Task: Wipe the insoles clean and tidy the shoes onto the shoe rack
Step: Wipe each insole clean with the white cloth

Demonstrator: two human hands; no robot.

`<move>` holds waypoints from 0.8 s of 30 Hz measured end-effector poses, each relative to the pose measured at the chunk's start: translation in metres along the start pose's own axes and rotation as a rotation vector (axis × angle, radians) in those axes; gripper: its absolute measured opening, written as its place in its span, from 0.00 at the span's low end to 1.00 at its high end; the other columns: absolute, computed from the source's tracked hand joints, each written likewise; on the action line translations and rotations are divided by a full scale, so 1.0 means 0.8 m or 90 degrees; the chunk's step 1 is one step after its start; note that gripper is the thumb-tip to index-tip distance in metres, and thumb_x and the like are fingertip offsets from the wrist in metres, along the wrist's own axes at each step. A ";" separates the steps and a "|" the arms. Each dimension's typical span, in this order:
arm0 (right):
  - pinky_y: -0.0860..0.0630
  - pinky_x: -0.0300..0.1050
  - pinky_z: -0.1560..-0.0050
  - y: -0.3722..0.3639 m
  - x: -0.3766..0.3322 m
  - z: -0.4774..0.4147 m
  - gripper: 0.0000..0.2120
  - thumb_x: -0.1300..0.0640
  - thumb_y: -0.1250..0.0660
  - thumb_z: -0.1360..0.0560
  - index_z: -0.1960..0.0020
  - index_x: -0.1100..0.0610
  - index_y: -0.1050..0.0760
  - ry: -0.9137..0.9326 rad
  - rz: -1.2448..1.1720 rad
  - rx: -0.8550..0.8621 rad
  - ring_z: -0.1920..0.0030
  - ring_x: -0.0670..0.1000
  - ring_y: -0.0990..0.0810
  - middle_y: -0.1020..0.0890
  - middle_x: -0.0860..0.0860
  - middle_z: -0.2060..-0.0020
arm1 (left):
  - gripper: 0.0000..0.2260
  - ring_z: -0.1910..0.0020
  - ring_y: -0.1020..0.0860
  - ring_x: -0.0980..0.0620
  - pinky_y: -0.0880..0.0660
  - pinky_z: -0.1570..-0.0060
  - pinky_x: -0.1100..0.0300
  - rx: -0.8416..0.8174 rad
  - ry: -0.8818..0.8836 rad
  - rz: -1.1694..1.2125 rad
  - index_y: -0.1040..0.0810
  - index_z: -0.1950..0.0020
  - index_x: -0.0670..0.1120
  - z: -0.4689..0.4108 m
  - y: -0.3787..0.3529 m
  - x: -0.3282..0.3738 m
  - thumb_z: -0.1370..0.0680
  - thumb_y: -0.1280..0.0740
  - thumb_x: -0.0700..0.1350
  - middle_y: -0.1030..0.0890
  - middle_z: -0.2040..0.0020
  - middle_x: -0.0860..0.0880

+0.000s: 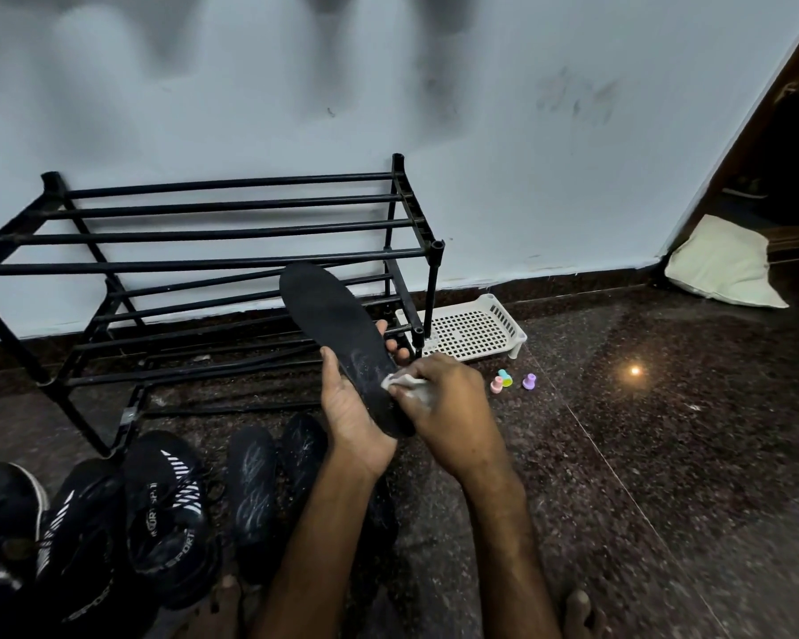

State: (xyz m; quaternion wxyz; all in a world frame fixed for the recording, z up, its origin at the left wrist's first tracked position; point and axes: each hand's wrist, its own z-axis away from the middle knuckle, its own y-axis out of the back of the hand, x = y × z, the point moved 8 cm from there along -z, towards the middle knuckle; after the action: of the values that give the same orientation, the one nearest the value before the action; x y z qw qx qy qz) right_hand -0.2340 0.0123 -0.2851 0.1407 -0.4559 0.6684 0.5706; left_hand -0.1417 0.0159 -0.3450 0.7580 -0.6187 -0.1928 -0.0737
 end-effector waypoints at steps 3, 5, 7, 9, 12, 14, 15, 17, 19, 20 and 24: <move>0.27 0.32 0.59 -0.002 0.007 0.006 0.05 0.56 0.24 0.29 0.55 0.57 0.17 -0.005 0.013 -0.075 0.59 0.43 0.21 0.18 0.47 0.59 | 0.33 0.53 0.22 0.49 0.27 0.37 0.44 -0.003 -0.007 0.002 0.30 0.28 0.39 -0.002 0.002 0.006 0.20 0.46 0.64 0.22 0.55 0.45; 0.28 0.29 0.60 -0.009 -0.004 0.010 0.04 0.56 0.24 0.29 0.56 0.55 0.17 0.013 -0.032 -0.131 0.59 0.41 0.21 0.18 0.46 0.59 | 0.32 0.52 0.22 0.48 0.32 0.31 0.44 -0.002 0.002 0.019 0.29 0.28 0.39 -0.002 0.003 0.003 0.20 0.46 0.63 0.21 0.55 0.45; 0.25 0.32 0.56 -0.008 -0.009 0.006 0.04 0.57 0.25 0.29 0.55 0.54 0.16 0.017 -0.063 -0.091 0.57 0.41 0.21 0.17 0.46 0.57 | 0.32 0.52 0.22 0.48 0.32 0.34 0.48 -0.004 0.012 0.034 0.29 0.29 0.40 -0.001 0.001 -0.001 0.20 0.45 0.63 0.21 0.55 0.45; 0.23 0.39 0.52 0.001 0.001 0.002 0.04 0.58 0.25 0.29 0.54 0.56 0.16 0.004 -0.030 -0.010 0.56 0.44 0.20 0.17 0.48 0.57 | 0.31 0.52 0.22 0.48 0.28 0.39 0.51 -0.002 0.015 0.017 0.28 0.30 0.40 -0.001 0.000 -0.001 0.20 0.45 0.63 0.21 0.55 0.45; 0.23 0.45 0.52 0.004 0.011 0.003 0.05 0.57 0.25 0.29 0.55 0.57 0.17 -0.005 0.019 -0.015 0.56 0.46 0.20 0.17 0.49 0.57 | 0.30 0.51 0.22 0.47 0.27 0.41 0.51 0.027 0.009 -0.012 0.26 0.33 0.39 0.000 0.004 0.001 0.19 0.45 0.62 0.20 0.55 0.44; 0.22 0.43 0.53 -0.006 0.002 0.005 0.05 0.56 0.25 0.29 0.55 0.56 0.17 0.013 -0.005 -0.089 0.56 0.44 0.21 0.18 0.48 0.57 | 0.30 0.51 0.21 0.46 0.28 0.38 0.50 0.046 0.022 -0.016 0.25 0.34 0.39 0.001 0.006 -0.003 0.20 0.46 0.63 0.19 0.55 0.44; 0.22 0.41 0.54 -0.010 -0.005 0.005 0.05 0.56 0.25 0.29 0.55 0.56 0.17 0.025 -0.023 -0.105 0.56 0.44 0.21 0.18 0.47 0.57 | 0.30 0.50 0.21 0.46 0.28 0.37 0.49 0.054 0.032 -0.018 0.24 0.34 0.39 0.002 0.006 -0.007 0.20 0.46 0.63 0.19 0.54 0.44; 0.23 0.38 0.52 -0.007 -0.011 0.001 0.05 0.57 0.25 0.29 0.55 0.57 0.17 0.036 -0.038 -0.064 0.56 0.44 0.21 0.17 0.48 0.57 | 0.29 0.50 0.21 0.46 0.24 0.41 0.49 0.053 0.047 -0.018 0.24 0.37 0.40 0.003 0.003 -0.011 0.20 0.47 0.63 0.19 0.54 0.44; 0.25 0.35 0.53 0.004 -0.001 -0.002 0.04 0.58 0.25 0.29 0.55 0.58 0.17 0.018 0.002 0.009 0.57 0.45 0.21 0.18 0.48 0.58 | 0.29 0.48 0.21 0.44 0.24 0.42 0.50 0.052 0.050 -0.017 0.23 0.38 0.39 0.004 0.003 -0.010 0.19 0.47 0.62 0.19 0.51 0.42; 0.26 0.35 0.55 0.010 0.004 -0.001 0.05 0.58 0.25 0.29 0.56 0.58 0.18 0.008 0.028 0.028 0.58 0.46 0.22 0.19 0.49 0.58 | 0.29 0.47 0.21 0.44 0.25 0.41 0.49 0.053 0.048 -0.015 0.24 0.37 0.38 0.003 0.003 -0.009 0.19 0.47 0.62 0.19 0.49 0.42; 0.25 0.35 0.57 -0.001 0.000 0.006 0.05 0.57 0.25 0.30 0.56 0.57 0.18 0.027 -0.019 -0.082 0.57 0.45 0.21 0.18 0.49 0.58 | 0.33 0.43 0.21 0.43 0.23 0.41 0.48 0.045 0.057 -0.022 0.30 0.28 0.37 0.006 -0.002 -0.011 0.20 0.46 0.63 0.20 0.42 0.40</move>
State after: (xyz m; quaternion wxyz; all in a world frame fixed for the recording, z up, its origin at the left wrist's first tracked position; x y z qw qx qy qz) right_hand -0.2352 0.0168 -0.2871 0.1056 -0.4856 0.6266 0.6004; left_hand -0.1513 0.0190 -0.3465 0.7859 -0.5840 -0.1724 -0.1076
